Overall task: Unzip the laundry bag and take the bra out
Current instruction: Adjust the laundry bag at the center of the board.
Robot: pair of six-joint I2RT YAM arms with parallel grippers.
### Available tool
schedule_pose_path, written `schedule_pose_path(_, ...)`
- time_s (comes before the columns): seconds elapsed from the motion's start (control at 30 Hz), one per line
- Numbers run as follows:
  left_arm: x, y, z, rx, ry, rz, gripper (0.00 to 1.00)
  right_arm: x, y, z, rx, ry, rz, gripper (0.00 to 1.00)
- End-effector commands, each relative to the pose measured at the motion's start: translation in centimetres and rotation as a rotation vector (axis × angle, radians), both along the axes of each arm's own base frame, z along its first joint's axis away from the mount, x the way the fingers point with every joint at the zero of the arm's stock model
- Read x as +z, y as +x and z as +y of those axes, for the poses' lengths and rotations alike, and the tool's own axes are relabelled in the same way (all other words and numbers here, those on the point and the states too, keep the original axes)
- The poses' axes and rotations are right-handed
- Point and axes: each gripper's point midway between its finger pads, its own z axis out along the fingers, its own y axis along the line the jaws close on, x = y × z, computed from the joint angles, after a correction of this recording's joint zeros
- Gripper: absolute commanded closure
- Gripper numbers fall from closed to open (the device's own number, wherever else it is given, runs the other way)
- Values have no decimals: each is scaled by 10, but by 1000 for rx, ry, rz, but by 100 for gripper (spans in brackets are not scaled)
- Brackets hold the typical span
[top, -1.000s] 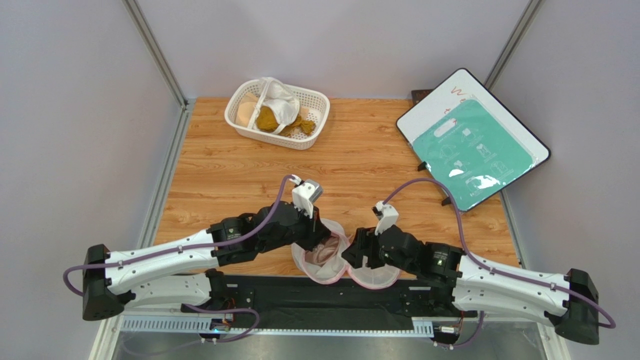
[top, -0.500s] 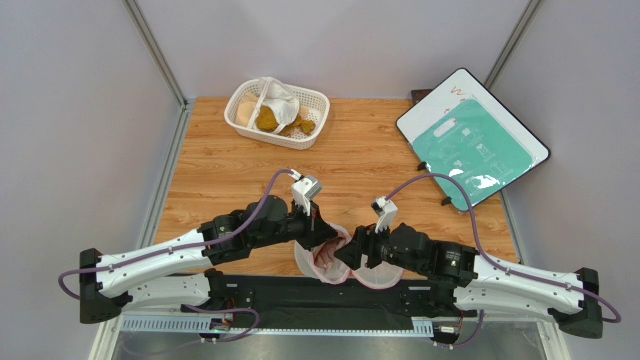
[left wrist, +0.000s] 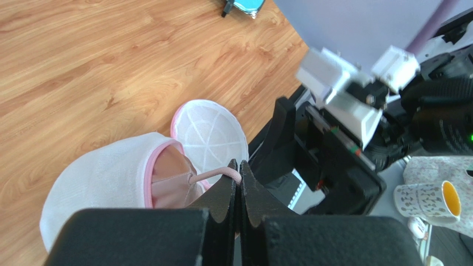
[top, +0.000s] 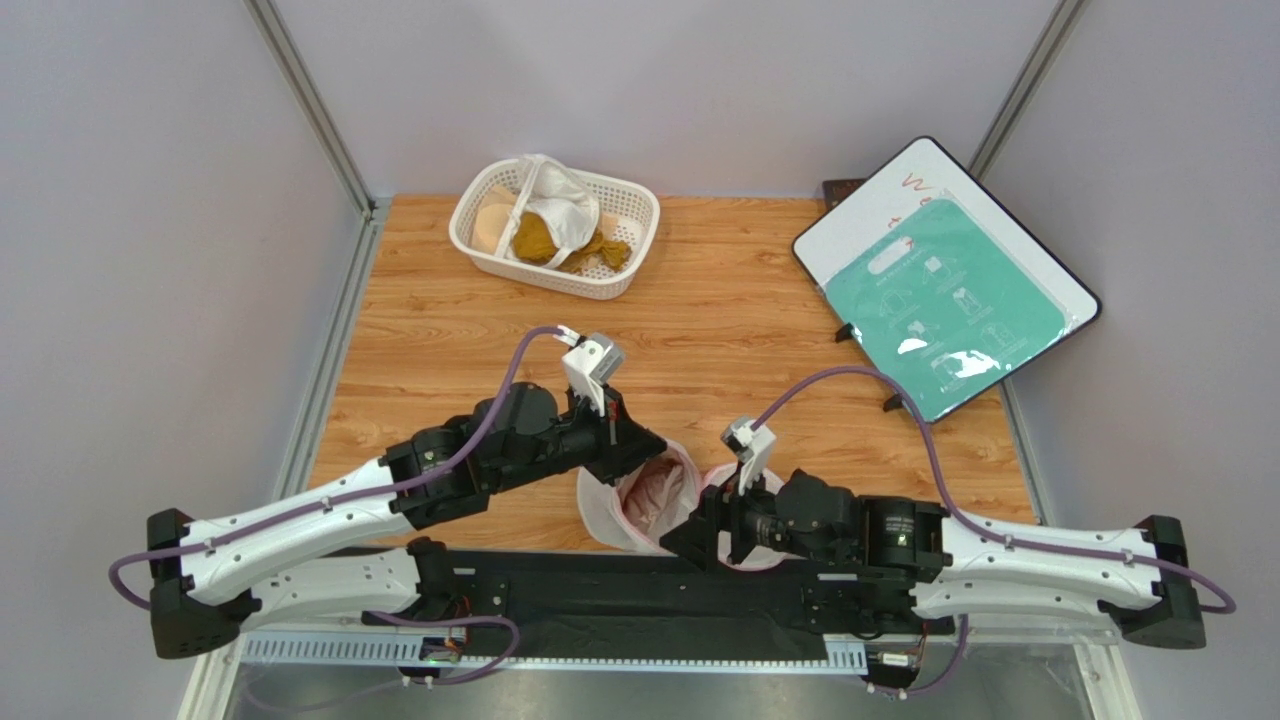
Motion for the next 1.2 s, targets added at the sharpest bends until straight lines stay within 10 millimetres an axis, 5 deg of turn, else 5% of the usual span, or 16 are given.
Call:
schedule_pose_path(0.0,6,7,-2,29,-22,-18,100,1,-10,22,85,27,-76,28)
schedule_pose_path(0.13,5,9,0,39,-18,-19,100,-10,-16,38,141,-25,-142,27)
schedule_pose_path(0.47,15,5,3,41,-80,-10,100,-15,16,42,27,-81,-329,28)
schedule_pose_path(0.67,29,9,2,69,-138,-21,100,-31,9,45,70,-88,-304,56)
schedule_pose_path(0.93,43,18,4,110,-175,-44,100,-65,2,45,78,-145,-243,66)
schedule_pose_path(1.07,53,20,9,133,-205,-57,100,-71,2,44,77,-160,-242,100)
schedule_pose_path(1.17,61,22,15,159,-241,-61,100,-79,3,42,69,-180,-239,100)
